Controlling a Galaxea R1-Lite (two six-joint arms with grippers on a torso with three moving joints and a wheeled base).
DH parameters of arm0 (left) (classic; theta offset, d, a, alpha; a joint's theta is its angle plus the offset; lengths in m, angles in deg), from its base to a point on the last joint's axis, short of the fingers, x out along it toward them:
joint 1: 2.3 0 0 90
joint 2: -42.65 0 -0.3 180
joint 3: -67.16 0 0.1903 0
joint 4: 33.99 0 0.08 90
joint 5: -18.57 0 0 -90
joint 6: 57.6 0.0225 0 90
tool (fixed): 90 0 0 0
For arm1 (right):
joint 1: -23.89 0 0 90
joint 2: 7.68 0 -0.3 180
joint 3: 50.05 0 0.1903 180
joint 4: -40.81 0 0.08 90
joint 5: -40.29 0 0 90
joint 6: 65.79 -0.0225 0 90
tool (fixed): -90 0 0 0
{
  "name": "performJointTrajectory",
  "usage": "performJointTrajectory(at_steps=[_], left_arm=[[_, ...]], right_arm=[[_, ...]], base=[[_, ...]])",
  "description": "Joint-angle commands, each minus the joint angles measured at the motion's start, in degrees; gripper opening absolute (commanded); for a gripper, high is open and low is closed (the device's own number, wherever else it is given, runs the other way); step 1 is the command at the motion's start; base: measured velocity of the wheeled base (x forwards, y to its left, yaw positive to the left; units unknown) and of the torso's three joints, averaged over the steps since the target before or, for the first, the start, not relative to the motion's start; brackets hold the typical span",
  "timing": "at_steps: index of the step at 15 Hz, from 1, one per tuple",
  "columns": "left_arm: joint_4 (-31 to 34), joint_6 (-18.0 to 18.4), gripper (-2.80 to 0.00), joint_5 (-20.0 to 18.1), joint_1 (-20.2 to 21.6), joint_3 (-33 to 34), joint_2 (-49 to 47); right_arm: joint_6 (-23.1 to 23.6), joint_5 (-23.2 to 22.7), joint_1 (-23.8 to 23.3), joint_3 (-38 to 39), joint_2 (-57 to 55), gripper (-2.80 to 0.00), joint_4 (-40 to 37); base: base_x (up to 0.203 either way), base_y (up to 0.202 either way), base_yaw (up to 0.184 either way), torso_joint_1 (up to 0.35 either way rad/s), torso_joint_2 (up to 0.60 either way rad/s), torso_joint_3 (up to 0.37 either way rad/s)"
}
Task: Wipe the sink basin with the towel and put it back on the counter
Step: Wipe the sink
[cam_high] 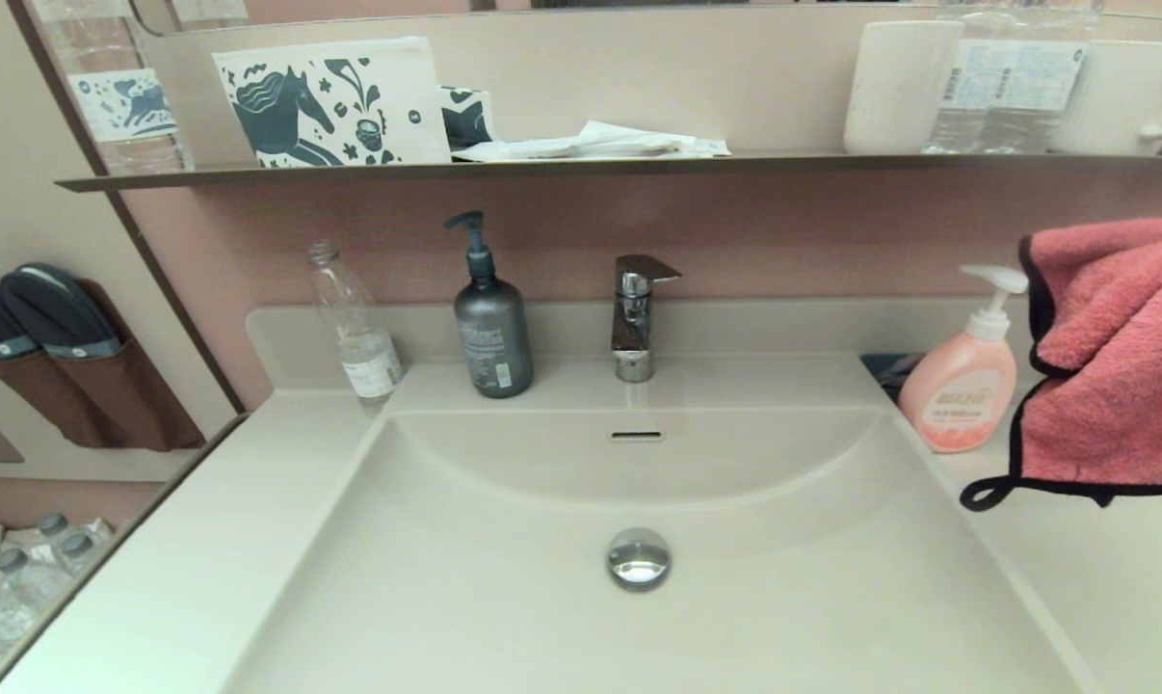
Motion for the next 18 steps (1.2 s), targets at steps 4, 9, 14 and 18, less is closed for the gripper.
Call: performJointTrajectory(at_steps=[4, 9, 14, 18], left_arm=[[-0.04, 0.0, -2.8, -0.01, -0.01, 0.0, -0.09], [-0.04, 0.0, -2.8, -0.01, 0.01, 0.0, -0.09], [-0.04, 0.0, -2.8, -0.01, -0.01, 0.0, -0.09], [-0.04, 0.0, -2.8, -0.01, 0.04, 0.0, -0.09]], right_arm=[[-14.48, 20.03, 22.02, 0.45, -0.85, -2.8, -1.09], [-35.28, 33.98, 34.96, 0.77, -12.47, -2.8, -7.82], [-44.68, 35.82, 44.63, 1.94, -21.66, -2.8, -12.48], [-45.71, 39.7, 48.22, 8.83, -25.69, -2.8, -12.36]], base=[[0.0, 0.0, 0.0, 0.0, 0.0, 0.0], [0.0, 0.0, 0.0, 0.0, 0.0, 0.0], [0.0, 0.0, 0.0, 0.0, 0.0, 0.0], [0.0, 0.0, 0.0, 0.0, 0.0, 0.0]])
